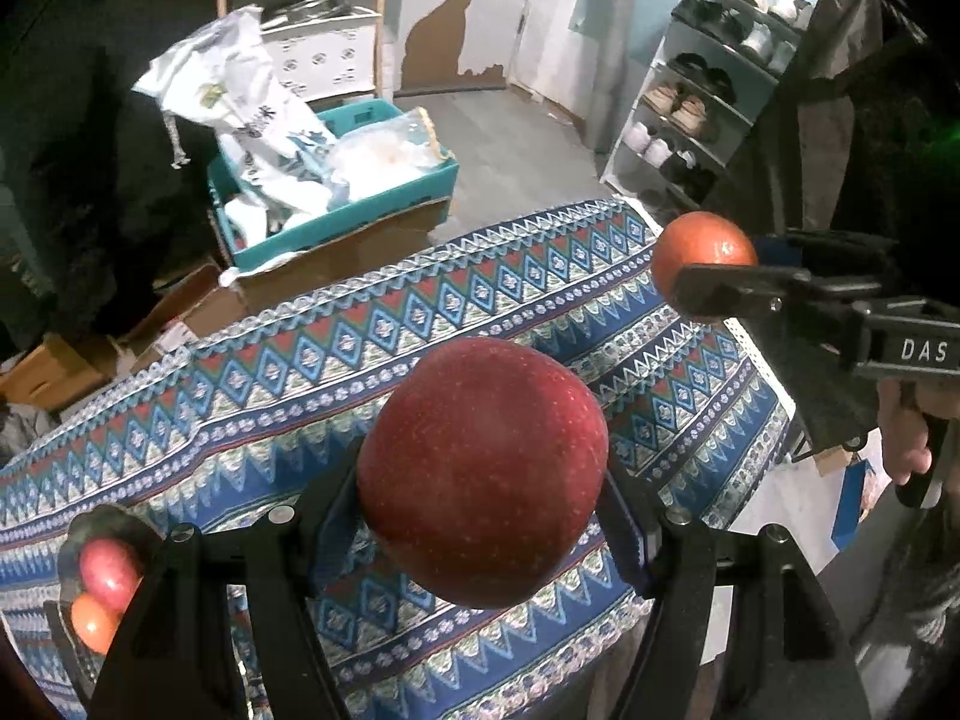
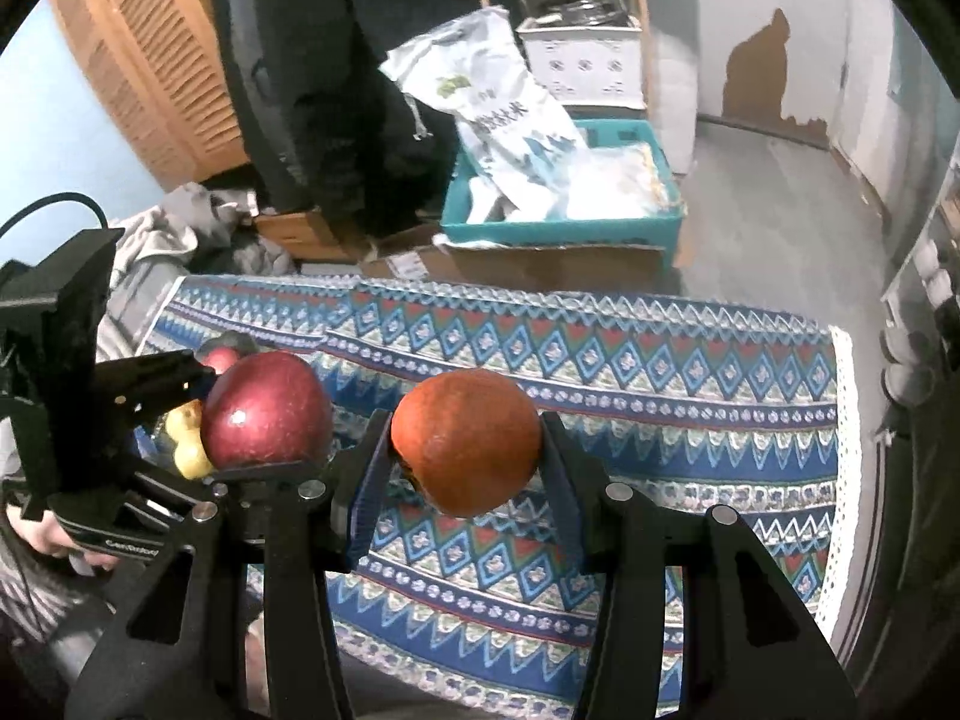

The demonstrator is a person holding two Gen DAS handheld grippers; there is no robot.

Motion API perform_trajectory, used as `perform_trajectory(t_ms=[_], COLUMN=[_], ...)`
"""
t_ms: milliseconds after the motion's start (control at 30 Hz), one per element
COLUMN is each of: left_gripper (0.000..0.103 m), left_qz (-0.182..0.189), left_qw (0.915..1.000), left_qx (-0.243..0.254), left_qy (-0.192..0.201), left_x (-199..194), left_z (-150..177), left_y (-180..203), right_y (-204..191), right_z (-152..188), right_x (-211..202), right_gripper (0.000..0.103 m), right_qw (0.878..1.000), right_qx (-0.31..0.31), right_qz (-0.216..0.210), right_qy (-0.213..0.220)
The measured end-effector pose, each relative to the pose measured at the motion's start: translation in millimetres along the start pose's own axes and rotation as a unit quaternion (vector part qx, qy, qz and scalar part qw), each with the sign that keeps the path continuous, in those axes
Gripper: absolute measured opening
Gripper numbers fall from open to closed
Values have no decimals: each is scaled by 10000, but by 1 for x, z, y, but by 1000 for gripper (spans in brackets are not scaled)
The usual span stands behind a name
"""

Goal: Organize fruits
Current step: 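Lift the red apple with left tool while right tool lifts the small orange, then carry the apple over the glass bowl with left tool while right tool carries the orange there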

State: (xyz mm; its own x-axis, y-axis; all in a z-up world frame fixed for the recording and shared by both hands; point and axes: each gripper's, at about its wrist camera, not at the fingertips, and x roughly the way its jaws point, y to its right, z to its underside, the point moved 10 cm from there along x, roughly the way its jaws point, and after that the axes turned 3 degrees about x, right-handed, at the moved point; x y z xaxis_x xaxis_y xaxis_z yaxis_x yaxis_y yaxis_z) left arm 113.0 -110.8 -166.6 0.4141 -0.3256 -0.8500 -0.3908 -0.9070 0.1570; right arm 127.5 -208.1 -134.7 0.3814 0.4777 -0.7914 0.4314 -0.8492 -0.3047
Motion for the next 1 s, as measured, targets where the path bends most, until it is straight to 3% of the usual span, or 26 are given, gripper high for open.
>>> perform_trajectory(t_ms=[533, 1000], left_gripper=[72, 72], left_qz=[6, -185], left_qw=[9990, 9965], left_qx=[-383, -757], left_qy=[238, 288], left_x=[-42, -61], left_z=[20, 48], left_y=[-31, -75], right_y=[-69, -117], right_z=[-13, -13], right_x=[5, 42], right_gripper=[47, 47], right_qw=[9984, 9950], right_qx=[-490, -818], right_qz=[-270, -487], right_qy=[8, -300])
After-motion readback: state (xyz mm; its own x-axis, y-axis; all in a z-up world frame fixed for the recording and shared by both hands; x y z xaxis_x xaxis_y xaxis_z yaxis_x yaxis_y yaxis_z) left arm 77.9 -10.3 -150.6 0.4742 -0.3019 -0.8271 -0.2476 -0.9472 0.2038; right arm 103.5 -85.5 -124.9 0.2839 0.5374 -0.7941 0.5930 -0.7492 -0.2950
